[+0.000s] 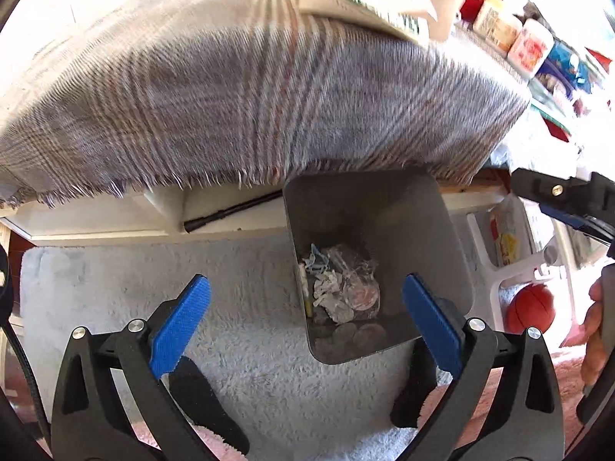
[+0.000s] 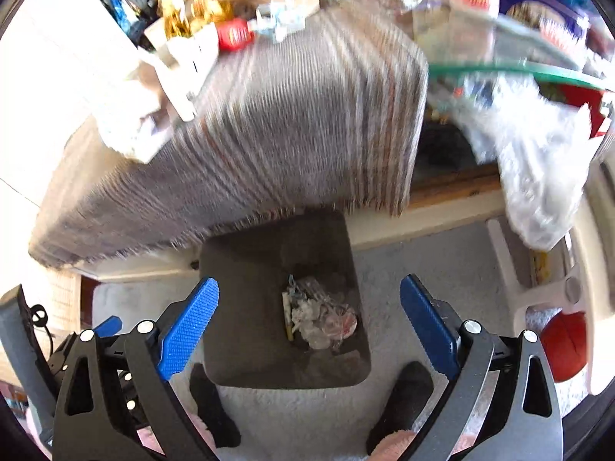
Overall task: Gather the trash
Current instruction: 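Grasp the white paper carton with the left tool while the right tool grasps a light blue plastic clip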
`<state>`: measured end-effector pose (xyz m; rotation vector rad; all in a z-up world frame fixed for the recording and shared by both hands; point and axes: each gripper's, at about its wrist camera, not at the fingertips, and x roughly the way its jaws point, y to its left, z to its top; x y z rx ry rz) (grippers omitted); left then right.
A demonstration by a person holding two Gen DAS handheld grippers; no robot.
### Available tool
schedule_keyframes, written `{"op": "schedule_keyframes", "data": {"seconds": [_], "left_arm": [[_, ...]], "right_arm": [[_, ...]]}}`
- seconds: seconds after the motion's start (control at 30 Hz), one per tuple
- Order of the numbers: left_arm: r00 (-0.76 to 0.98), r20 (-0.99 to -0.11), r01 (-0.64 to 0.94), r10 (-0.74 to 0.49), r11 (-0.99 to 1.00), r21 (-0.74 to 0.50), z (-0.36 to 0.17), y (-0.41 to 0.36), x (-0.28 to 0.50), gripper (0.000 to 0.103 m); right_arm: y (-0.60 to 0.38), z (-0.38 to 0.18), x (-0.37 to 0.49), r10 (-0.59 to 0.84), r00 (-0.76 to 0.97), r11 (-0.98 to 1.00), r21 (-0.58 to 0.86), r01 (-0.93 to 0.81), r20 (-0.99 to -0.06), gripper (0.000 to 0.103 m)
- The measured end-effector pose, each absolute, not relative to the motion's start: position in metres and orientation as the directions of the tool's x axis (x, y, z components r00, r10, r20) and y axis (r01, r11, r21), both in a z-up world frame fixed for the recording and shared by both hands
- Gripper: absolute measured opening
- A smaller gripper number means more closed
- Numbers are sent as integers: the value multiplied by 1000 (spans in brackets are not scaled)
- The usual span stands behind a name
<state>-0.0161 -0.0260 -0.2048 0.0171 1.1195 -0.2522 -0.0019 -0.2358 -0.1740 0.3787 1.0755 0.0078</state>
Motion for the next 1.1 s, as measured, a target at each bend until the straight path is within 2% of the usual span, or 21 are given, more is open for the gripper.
{"op": "schedule_keyframes", "data": {"seconds": [0.23,0.5,0.7,0.9,1.0,1.07,1.1], "left_arm": [[527,-831,215,-177,974,-71,-137,-25,3,95],[632,-759,207,-157,978,-30,-72,-32,60,95],[616,-769,223,-172,974,-39,-75,-44,100,93],[605,-777,251,-177,968,-25,-85,-51,119,87],[592,-785,265,-179,964,-19,-90,-57,128,81],[578,-795,277,-186,961,-23,-96,-60,133,75],[572,-798,281,-190,959,-27,-98,-61,134,74]], "right_arm": [[-247,-113,13,160,575,947,290,141,-802,96],[-252,-61,66,168,645,948,302,103,-746,96],[-262,-67,106,205,645,920,370,130,-736,96],[-271,-82,133,213,628,910,386,152,-749,95],[-265,-90,148,229,605,914,382,134,-762,79],[-265,-96,156,247,592,906,400,141,-767,63],[-265,-99,161,251,585,903,404,145,-771,61]]}}
